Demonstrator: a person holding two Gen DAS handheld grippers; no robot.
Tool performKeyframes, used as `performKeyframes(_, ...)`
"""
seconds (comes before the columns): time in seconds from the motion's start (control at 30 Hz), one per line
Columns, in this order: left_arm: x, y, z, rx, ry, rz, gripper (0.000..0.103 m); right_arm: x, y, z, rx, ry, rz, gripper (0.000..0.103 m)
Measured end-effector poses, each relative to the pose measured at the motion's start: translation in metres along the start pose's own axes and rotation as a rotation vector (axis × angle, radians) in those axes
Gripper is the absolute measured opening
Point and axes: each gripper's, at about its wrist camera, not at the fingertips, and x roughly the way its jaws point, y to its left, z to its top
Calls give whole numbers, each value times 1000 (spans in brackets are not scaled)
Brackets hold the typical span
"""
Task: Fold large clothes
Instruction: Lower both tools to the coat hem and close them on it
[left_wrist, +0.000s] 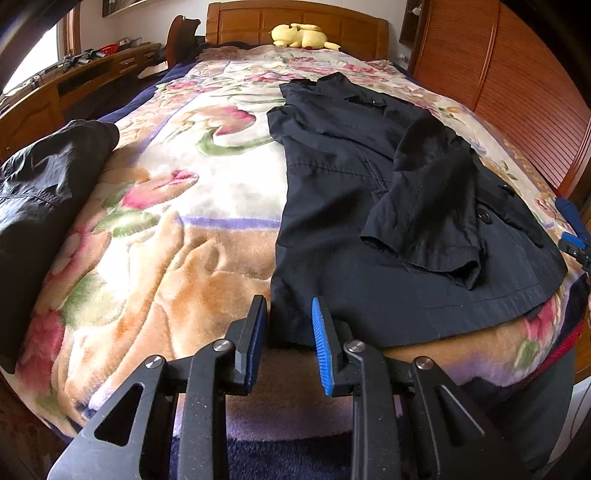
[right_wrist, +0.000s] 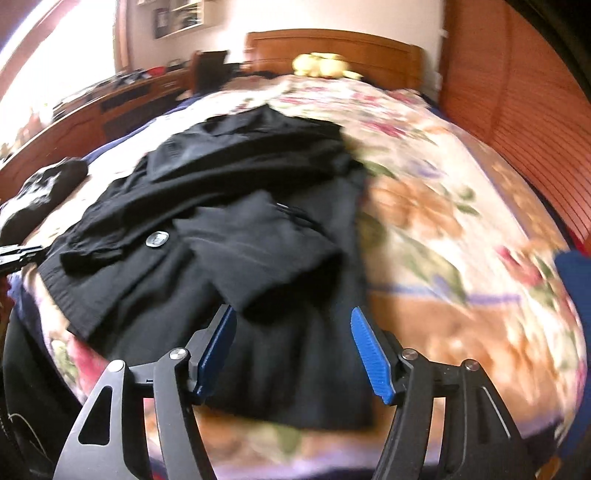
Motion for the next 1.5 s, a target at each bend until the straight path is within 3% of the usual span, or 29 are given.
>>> performKeyframes(0.1,3,-1,1,4,4,6,26,1,-7,-7,31,29,-46,67)
performKeyframes(0.3,0,-1,1,7,30,-4,26,13,-13,-17,77,97,-28,67)
performKeyframes(0.6,4,-6,4,23,82,23,26,14,-30,-20,103,80,14,67)
performKeyframes(1.33,0,-5,-3,30,44,1,26,19,-17,-24,102,88,6,66)
performKeyframes(1.47,3,-7,-3,37,30,10,26,16,-13,-26,87,83,26,47)
performKeyframes(1.5,3,-8,-3,43,26,14,25,16,-12,-26,84,82,37,33)
